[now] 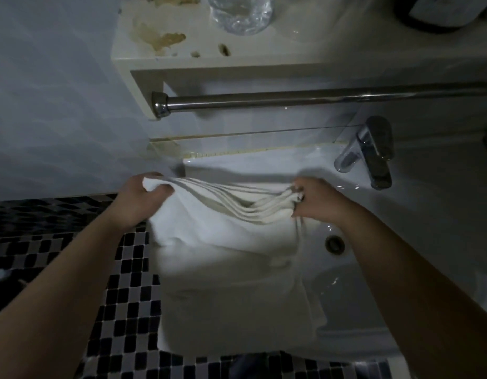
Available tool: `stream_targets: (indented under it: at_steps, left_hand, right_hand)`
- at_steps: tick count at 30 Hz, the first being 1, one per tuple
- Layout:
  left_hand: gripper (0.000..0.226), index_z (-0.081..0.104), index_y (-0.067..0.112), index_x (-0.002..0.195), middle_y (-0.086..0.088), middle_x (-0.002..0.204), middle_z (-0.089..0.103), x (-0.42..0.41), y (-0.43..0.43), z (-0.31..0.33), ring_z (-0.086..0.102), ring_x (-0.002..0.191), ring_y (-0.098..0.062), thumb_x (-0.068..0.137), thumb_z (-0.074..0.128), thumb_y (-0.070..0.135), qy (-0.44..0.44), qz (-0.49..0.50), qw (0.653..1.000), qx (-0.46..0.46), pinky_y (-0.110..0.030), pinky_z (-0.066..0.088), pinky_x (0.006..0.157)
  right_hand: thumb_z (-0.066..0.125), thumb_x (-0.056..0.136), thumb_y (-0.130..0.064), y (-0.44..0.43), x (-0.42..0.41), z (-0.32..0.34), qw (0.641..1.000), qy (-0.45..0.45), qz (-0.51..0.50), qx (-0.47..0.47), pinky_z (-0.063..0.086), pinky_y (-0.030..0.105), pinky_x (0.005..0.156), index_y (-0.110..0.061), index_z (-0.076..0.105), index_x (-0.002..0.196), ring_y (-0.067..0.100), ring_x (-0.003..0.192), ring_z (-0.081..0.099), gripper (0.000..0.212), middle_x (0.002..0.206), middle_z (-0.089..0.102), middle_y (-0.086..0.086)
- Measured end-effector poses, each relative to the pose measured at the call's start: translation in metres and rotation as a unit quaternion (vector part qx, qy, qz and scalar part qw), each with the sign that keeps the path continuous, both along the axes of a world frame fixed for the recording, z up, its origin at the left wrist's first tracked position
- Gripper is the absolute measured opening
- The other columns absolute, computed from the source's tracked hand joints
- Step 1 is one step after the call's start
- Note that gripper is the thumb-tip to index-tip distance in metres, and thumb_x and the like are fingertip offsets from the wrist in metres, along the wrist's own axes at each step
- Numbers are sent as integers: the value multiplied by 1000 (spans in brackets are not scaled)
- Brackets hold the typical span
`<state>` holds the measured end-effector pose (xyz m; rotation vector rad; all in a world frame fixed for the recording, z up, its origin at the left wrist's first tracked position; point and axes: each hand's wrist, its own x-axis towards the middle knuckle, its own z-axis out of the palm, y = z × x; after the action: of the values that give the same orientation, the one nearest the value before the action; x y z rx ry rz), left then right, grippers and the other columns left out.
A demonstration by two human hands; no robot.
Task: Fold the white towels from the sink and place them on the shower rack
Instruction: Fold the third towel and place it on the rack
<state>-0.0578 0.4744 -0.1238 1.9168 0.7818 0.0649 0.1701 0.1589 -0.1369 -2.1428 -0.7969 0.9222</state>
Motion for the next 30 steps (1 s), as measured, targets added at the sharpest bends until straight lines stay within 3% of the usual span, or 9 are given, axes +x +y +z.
stream_targets:
  at_steps: [3,6,9,11,13,20,24,27,30]
  left_hand:
    - [21,73,41,80,18,71,73,11,0,4,67,63,2,73,59,53,-15,62,998,-20,-25,48,60]
    - [37,75,28,81,10,72,74,29,-6,-11,71,74,-10,70,58,59,39,120,992,-21,-27,49,66]
    - [42,68,17,80,0,78,70,35,-15,-30,67,76,-24,73,57,57,81,160,983,-39,-33,50,70]
    - [36,69,20,80,4,79,70,29,-13,-34,67,76,-20,76,58,54,65,171,982,-51,-32,50,71]
    - [29,71,23,84,4,84,74,25,-6,-33,70,76,-15,81,61,50,49,154,985,-53,-29,51,69]
    - [31,72,18,100,0,94,72,47,2,-23,67,87,-21,88,62,44,40,161,986,4,-28,47,71]
    - [55,62,13,126,-7,114,67,57,-11,-29,62,101,-29,84,60,48,125,187,974,12,-37,51,84]
    - [70,46,17,141,-5,123,60,55,-17,-31,58,116,-31,82,71,45,115,164,978,49,-40,48,98]
    - [93,22,27,154,-10,144,40,49,-28,-34,46,128,-29,79,76,38,92,140,975,145,-39,39,108]
  right_hand:
    - [87,61,-25,14,12,4,966,147,-158,146,59,38,87,-10,70,108,26,100,73,52,104,76,10]
    - [91,68,-21,30,4,-3,941,250,-201,104,56,42,87,-16,53,134,18,106,68,76,124,68,-4]
    - [86,74,-19,31,1,-13,932,293,-198,80,53,35,79,-19,58,125,23,110,68,58,121,69,-4]
    - [79,75,-22,19,8,-10,907,375,-162,99,56,38,81,-20,75,107,27,102,72,32,111,75,6]
    - [80,74,-23,7,20,-5,901,414,-100,81,59,38,76,-19,79,104,29,98,73,30,109,76,13]
    - [71,81,6,23,39,0,958,220,-124,132,58,29,70,-21,81,92,20,91,75,31,98,79,4]
    - [76,77,-3,32,30,-11,936,271,-181,136,54,39,79,-1,67,110,30,94,71,34,104,73,17]
    - [74,69,-7,29,30,-10,911,297,-214,188,55,37,76,-9,72,102,32,88,71,33,98,71,18]
    - [69,69,-6,27,28,-7,954,193,-160,163,47,27,63,-20,69,80,20,67,60,18,73,63,5]
